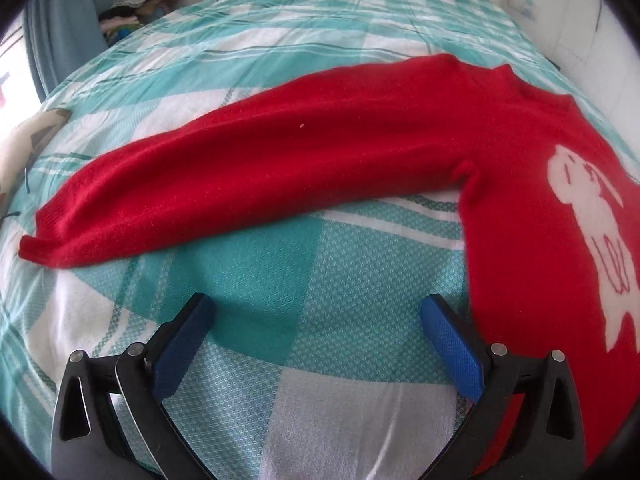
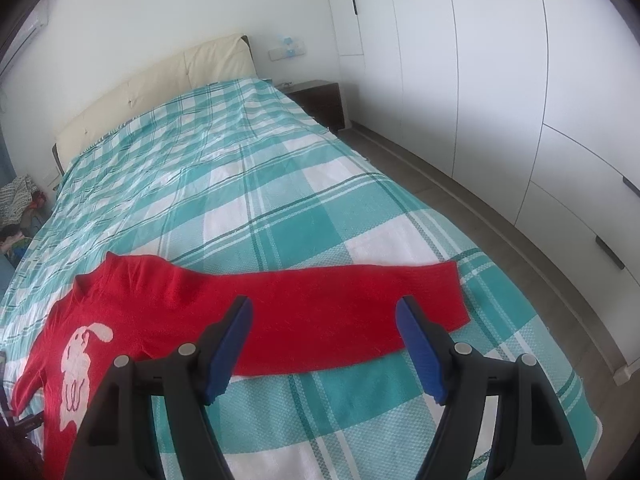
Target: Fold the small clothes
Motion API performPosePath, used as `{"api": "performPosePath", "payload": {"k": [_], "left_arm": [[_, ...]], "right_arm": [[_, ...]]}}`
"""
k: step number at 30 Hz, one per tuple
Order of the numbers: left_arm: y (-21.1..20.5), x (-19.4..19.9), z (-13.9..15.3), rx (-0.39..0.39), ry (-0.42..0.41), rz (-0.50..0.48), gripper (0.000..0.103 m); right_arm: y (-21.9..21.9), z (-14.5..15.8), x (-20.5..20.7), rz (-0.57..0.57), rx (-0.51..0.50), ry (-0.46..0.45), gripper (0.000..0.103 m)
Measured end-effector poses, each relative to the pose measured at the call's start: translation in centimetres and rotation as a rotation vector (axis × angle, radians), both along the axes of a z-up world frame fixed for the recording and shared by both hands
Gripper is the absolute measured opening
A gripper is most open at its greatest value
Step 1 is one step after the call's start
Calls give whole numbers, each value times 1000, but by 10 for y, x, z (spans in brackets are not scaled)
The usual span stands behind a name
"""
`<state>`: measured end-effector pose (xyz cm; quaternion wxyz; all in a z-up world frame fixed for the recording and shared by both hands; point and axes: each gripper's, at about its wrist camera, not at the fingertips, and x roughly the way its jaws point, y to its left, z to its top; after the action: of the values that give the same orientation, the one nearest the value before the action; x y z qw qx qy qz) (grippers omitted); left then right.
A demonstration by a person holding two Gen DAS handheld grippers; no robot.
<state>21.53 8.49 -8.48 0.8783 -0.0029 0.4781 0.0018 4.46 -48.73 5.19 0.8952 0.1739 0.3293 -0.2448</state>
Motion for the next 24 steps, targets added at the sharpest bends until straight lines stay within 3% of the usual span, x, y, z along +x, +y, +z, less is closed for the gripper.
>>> {"api": "performPosePath", "payload": {"k": [8,17,24], "left_arm": [[0,0,0,-1,-15,2,103],[1,-1,0,-1,-15,1,103],[1,-1,0,-1,-15,1,103]], "right_arm": [[-6,5,-5,-3,36,-32,73],[9,3,5,23,4,-14,74],[56,4,23,148,-219,42,74]]}}
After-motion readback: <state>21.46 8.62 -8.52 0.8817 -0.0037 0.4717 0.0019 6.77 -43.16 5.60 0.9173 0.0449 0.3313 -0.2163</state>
